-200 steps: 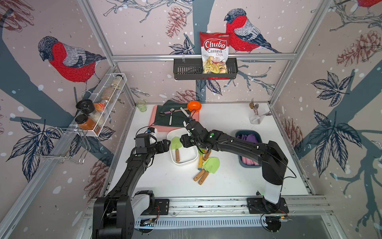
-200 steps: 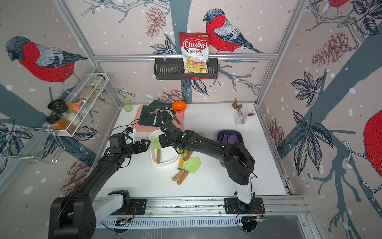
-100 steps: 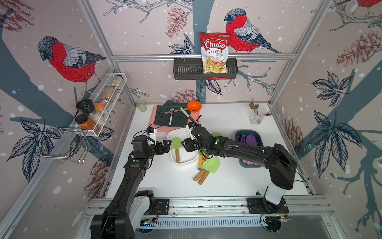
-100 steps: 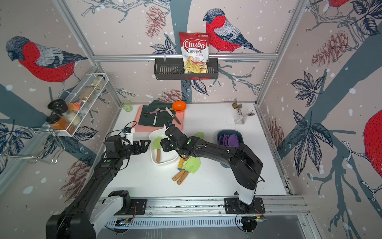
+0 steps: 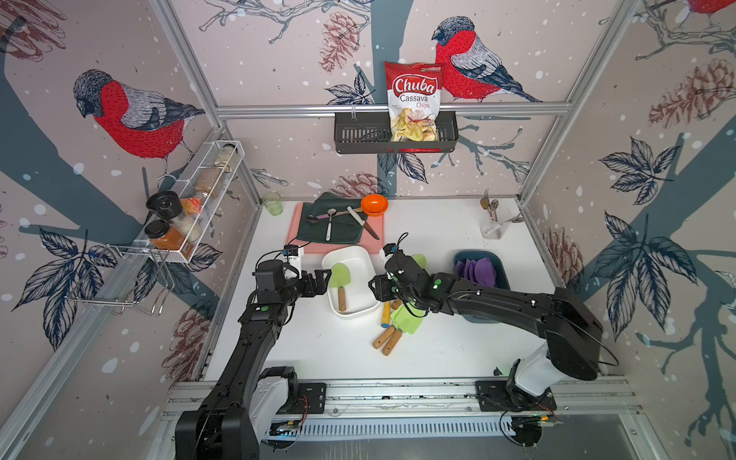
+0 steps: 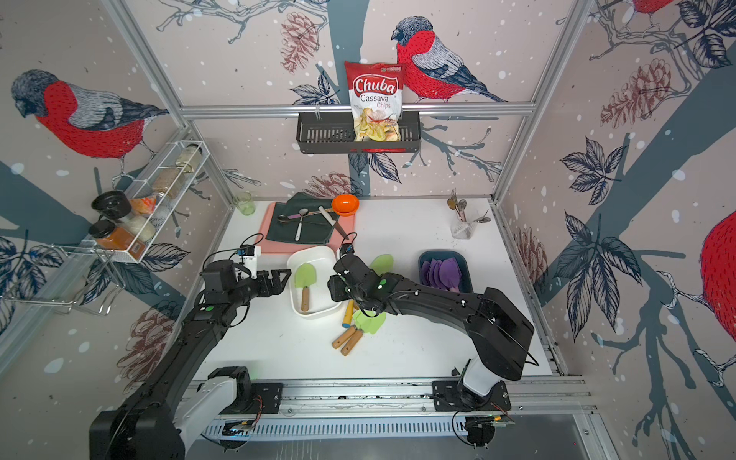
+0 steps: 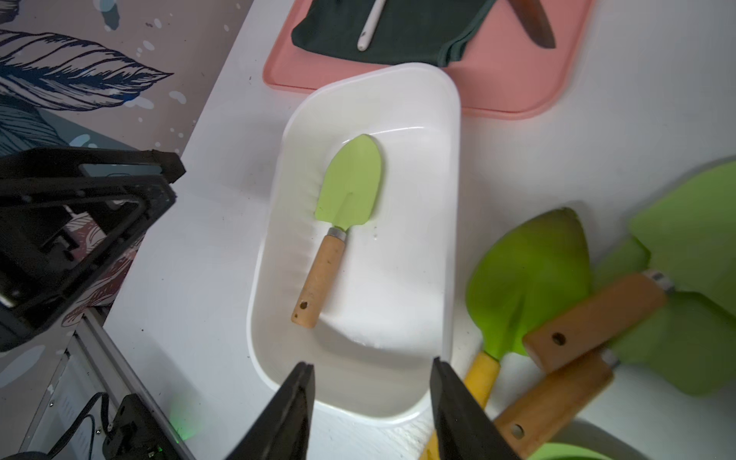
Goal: Sort the small shovels by color and place them into the storage box
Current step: Pick up the shovel from the center of the board.
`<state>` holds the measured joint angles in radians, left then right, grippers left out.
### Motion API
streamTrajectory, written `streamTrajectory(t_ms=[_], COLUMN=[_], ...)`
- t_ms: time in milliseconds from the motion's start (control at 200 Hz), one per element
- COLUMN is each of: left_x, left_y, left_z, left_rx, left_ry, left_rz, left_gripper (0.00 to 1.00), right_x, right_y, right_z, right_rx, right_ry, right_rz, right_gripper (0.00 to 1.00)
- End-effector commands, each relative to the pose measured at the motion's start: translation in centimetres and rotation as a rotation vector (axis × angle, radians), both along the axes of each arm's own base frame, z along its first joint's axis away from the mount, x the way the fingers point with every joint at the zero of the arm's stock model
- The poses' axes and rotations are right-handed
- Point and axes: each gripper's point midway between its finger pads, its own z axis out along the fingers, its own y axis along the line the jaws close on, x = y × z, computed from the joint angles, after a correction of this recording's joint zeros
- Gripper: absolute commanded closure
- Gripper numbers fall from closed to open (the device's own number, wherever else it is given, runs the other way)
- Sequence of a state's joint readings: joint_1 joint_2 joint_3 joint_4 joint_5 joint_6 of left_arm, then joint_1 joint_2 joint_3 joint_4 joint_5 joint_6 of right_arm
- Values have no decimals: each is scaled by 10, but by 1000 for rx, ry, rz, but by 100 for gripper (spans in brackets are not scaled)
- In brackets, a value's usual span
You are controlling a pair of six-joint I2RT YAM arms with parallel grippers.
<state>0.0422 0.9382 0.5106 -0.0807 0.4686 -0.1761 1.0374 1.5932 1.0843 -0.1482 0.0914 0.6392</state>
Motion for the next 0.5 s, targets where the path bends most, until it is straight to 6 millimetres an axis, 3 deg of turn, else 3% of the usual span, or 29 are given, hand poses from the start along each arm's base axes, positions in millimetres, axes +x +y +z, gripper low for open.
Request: streamTrajectory(t_ms=[0,170,320,405,490], left_x=[3,-1,0,0,0], left_y=[-3,-4,-6,-8,-9], left_z=[9,-4,3,8,8], left_rx=[3,4,-9,-13,-13], left_ry=[-49,-24,-26,-34,-28], left_rz=[-28,-37,-45,-49,-58], left_gripper=[4,5,4,5,5], right_x=[-4,-23,-42,-40,-29], right_y=[-26,-68,-91,-106,-113], right_z=[-12,-32,-56,-65,-61], right_rx=[-43,-90,-118,-140,-115], right_ry=[64,134,209,220,218], right_rz=[-85,-175,-210,-250,-273], right_gripper=[48,49,49,48,48])
